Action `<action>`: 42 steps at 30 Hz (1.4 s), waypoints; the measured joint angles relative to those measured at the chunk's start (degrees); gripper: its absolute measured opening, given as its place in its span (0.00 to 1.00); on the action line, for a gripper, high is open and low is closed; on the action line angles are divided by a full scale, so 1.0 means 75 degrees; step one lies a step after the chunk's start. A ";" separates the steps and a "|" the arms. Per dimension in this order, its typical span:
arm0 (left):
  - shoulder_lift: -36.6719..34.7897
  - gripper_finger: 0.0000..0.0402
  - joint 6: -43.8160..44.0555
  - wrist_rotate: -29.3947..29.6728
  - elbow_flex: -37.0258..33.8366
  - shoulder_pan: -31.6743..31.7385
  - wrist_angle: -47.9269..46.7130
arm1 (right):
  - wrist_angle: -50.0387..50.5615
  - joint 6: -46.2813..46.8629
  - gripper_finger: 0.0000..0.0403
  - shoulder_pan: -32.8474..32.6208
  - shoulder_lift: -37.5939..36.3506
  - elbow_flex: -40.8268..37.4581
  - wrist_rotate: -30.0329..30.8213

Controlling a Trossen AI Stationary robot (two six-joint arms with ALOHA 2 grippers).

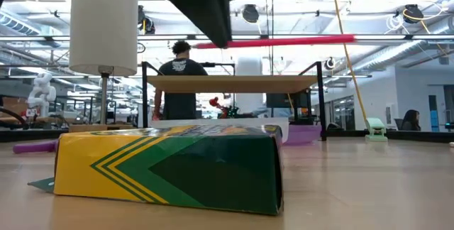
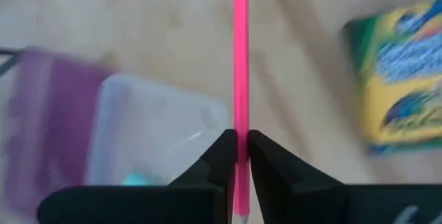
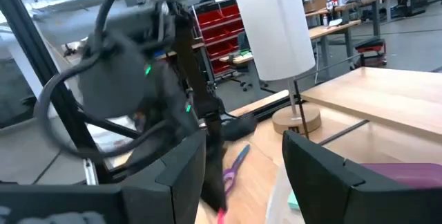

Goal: Pack school essentials
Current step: Put the pink pencil into the supply box, then put the orange pencil into the supply box

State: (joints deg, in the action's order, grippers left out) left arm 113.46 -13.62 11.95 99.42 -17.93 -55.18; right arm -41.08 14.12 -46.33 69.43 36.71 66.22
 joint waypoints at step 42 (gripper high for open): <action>-0.1243 0.30 -0.3679 -0.0971 -0.3691 0.1753 0.2938 | -0.0105 -0.0149 0.46 0.0006 0.0000 -0.0003 0.0003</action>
State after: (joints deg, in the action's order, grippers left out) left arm 104.14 -41.21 4.67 71.73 -4.78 -33.14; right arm -41.87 13.00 -46.28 69.43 36.69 66.24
